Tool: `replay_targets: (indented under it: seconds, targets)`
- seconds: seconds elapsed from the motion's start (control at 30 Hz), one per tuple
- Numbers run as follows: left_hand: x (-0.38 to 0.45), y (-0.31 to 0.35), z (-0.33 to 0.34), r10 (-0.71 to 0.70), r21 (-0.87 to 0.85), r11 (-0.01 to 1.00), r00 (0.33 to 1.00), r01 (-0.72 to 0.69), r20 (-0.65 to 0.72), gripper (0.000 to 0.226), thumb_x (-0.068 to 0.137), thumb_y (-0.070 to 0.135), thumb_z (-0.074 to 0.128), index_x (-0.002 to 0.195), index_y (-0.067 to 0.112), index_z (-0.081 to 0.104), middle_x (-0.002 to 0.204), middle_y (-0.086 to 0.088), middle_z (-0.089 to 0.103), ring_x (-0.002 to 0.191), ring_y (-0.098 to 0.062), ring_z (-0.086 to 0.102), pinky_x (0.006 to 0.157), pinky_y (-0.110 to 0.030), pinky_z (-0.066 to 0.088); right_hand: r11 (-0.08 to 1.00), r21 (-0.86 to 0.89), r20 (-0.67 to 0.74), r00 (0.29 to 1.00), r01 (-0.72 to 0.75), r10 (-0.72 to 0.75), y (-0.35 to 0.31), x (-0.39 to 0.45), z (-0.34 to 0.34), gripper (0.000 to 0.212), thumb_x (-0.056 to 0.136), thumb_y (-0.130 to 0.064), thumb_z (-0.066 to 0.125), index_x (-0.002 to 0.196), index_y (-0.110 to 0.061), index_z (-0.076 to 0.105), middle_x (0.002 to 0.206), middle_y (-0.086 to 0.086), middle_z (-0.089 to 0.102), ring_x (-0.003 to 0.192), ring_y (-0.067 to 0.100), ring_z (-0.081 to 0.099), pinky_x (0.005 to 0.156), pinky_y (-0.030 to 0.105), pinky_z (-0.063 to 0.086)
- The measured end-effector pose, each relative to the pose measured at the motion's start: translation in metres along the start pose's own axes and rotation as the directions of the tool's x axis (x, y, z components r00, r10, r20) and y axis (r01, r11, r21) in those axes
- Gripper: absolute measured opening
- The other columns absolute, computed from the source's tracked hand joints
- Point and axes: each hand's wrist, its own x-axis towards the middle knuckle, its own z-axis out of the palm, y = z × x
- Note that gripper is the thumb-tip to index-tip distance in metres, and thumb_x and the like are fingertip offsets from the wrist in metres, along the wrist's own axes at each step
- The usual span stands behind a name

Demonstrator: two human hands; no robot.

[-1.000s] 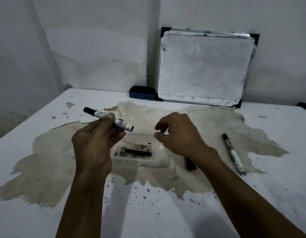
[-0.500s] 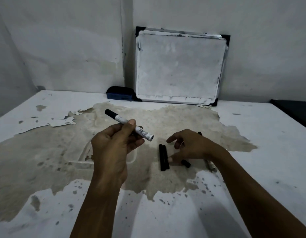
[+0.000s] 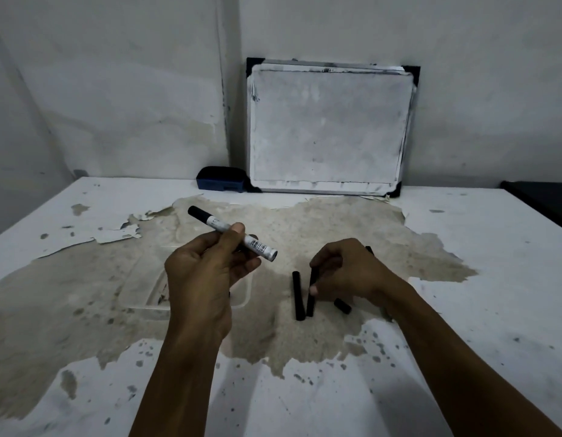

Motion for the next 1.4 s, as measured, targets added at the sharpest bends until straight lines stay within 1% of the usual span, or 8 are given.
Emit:
replay_targets:
  seconds: [0.17, 0.4, 0.57, 0.7, 0.8, 0.93, 1.17, 1.4]
  targets:
    - [-0.001, -0.007, 0.015, -0.044, -0.035, 0.998, 0.999, 0.045, 0.028, 0.010, 0.087, 0.010, 0.070, 0.080, 0.003, 0.072, 0.071, -0.010, 0.075, 0.064, -0.019, 0.073, 0.057, -0.024, 0.059, 0.962, 0.272, -0.143, 0.989, -0.001, 0.042, -0.004, -0.012, -0.007, 0.024, 0.067, 0.006, 0.078, 0.089, 0.001, 0.069, 0.074, 0.019, 0.075, 0.057, 0.016, 0.069, 0.050, 0.023, 0.048]
    - [-0.006, -0.018, 0.058, -0.291, -0.315, 0.895, 0.948, 0.316, 0.127, 0.011, 0.086, 0.003, 0.069, 0.078, -0.004, 0.067, 0.068, -0.016, 0.075, 0.061, -0.021, 0.076, 0.059, -0.026, 0.062, 0.739, 0.522, -0.623, 0.782, 0.426, -0.011, -0.028, -0.048, -0.037, 0.022, 0.074, -0.002, 0.078, 0.093, -0.006, 0.068, 0.074, 0.013, 0.076, 0.071, 0.026, 0.074, 0.060, 0.030, 0.055]
    - [-0.004, -0.026, 0.069, -0.398, -0.447, 0.779, 0.898, 0.439, 0.188, 0.010, 0.089, 0.002, 0.065, 0.089, -0.008, 0.065, 0.081, -0.023, 0.074, 0.065, -0.025, 0.077, 0.062, -0.029, 0.063, 0.510, 0.666, -0.670, 0.737, 0.545, 0.088, -0.045, -0.058, -0.025, 0.023, 0.078, 0.003, 0.073, 0.098, -0.002, 0.063, 0.085, 0.020, 0.074, 0.079, 0.028, 0.075, 0.069, 0.031, 0.060]
    - [-0.008, -0.028, 0.076, -0.436, -0.471, 0.730, 0.868, 0.495, 0.238, 0.018, 0.091, 0.003, 0.062, 0.100, -0.012, 0.064, 0.074, -0.022, 0.076, 0.072, -0.026, 0.076, 0.062, -0.028, 0.063, 0.433, 0.699, -0.674, 0.727, 0.570, 0.130, -0.041, -0.058, -0.023, 0.024, 0.077, 0.004, 0.072, 0.098, -0.002, 0.062, 0.085, 0.020, 0.073, 0.080, 0.029, 0.075, 0.068, 0.030, 0.059]
    - [-0.010, -0.025, 0.076, -0.449, -0.483, 0.709, 0.857, 0.514, 0.254, 0.015, 0.092, 0.003, 0.061, 0.097, -0.011, 0.063, 0.071, -0.022, 0.075, 0.083, -0.027, 0.071, 0.059, -0.027, 0.062, 0.452, 0.696, -0.673, 0.725, 0.557, 0.143, -0.038, -0.058, -0.019, 0.024, 0.077, 0.004, 0.073, 0.099, 0.002, 0.062, 0.085, 0.021, 0.073, 0.078, 0.028, 0.075, 0.066, 0.028, 0.058]
    - [-0.011, -0.026, 0.076, -0.416, -0.441, 0.765, 0.883, 0.469, 0.217, 0.018, 0.089, 0.003, 0.065, 0.098, -0.012, 0.065, 0.080, -0.023, 0.076, 0.074, -0.026, 0.076, 0.061, -0.027, 0.063, 0.535, 0.629, -0.717, 0.687, 0.564, 0.119, -0.035, -0.060, -0.017, 0.025, 0.077, 0.003, 0.074, 0.099, 0.003, 0.063, 0.082, 0.020, 0.073, 0.077, 0.027, 0.075, 0.068, 0.030, 0.059]
    - [-0.017, -0.031, 0.084, -0.350, -0.369, 0.847, 0.924, 0.382, 0.153, 0.009, 0.086, 0.002, 0.069, 0.086, -0.007, 0.067, 0.081, -0.022, 0.076, 0.069, -0.025, 0.077, 0.067, -0.030, 0.063, 0.795, 0.183, -0.841, 0.511, 0.579, -0.178, -0.037, -0.060, 0.005, 0.013, 0.080, -0.008, 0.074, 0.090, -0.014, 0.071, 0.081, -0.009, 0.073, 0.077, 0.004, 0.071, 0.068, 0.015, 0.055]
    - [-0.017, -0.034, 0.082, -0.412, -0.406, 0.784, 0.883, 0.470, 0.225, 0.018, 0.087, 0.006, 0.067, 0.098, -0.008, 0.067, 0.093, -0.024, 0.074, 0.070, -0.024, 0.077, 0.065, -0.028, 0.063, 0.820, -0.122, -0.772, 0.465, 0.560, -0.433, -0.024, -0.064, 0.017, 0.021, 0.091, -0.020, 0.060, 0.109, -0.015, 0.071, 0.104, -0.012, 0.070, 0.098, -0.004, 0.064, 0.070, 0.005, 0.048]
